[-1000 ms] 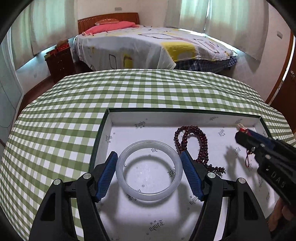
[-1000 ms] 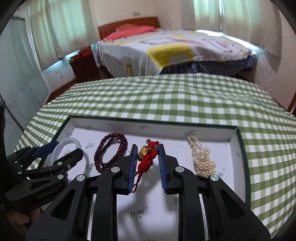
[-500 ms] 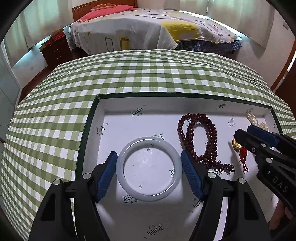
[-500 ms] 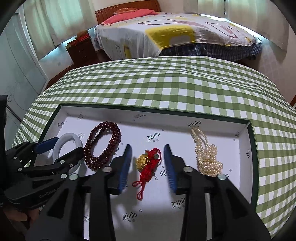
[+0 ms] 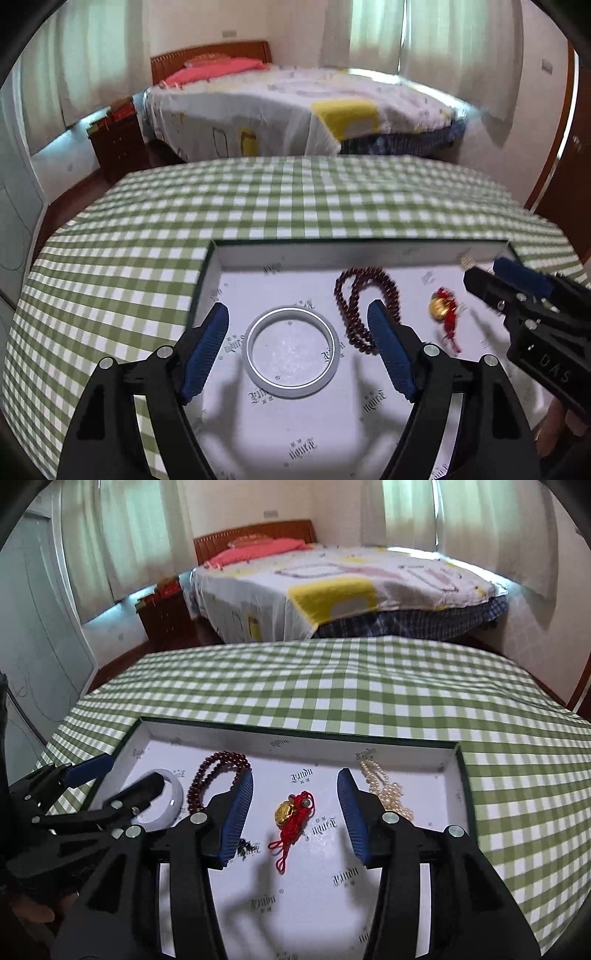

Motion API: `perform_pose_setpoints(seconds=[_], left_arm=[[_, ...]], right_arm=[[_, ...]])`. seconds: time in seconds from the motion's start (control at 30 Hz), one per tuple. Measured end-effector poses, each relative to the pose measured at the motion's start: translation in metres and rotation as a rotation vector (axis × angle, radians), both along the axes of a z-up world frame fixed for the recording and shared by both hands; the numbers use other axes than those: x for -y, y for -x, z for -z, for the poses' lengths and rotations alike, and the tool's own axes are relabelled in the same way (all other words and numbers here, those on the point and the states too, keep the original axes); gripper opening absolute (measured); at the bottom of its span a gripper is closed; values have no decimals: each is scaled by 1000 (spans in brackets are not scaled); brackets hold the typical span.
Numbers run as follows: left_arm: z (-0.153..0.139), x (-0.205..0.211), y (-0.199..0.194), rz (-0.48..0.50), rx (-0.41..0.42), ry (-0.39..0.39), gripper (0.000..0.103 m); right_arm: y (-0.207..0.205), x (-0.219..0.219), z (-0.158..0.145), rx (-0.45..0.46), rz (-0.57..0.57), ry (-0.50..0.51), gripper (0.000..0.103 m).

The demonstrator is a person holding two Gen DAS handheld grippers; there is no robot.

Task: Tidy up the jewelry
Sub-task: 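Place the jade bangle in the tray with the left tool while the right tool places the tassel charm, then grasp the pearl ring with the right tool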

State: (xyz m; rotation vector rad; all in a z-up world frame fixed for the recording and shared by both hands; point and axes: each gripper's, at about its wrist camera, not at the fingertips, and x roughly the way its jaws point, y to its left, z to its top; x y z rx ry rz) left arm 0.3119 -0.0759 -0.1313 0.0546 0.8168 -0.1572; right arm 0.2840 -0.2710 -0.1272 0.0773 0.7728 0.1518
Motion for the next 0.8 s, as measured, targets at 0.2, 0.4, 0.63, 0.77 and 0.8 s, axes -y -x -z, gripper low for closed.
perform_pose_setpoints(seconds=[0.2,0.4,0.63,0.77,0.8], left_arm=[[-21,-6,40,2,104,8,75],[-29,-11,83,12,160,-5,75],[-21,-17,137,8,178,-1,75],[-8,-19,163,1,168,-23,75],[-5,-20,168,-2,160,-26,75]], right_arm=[[43,3,-14,62,13,-4,47],[90,-2,-18,93,12,13,47],[157,-8,-7,110,3,45,47],[186,-12,5,95,-8,37,46],[194,-14,9,89,-13,37,46]])
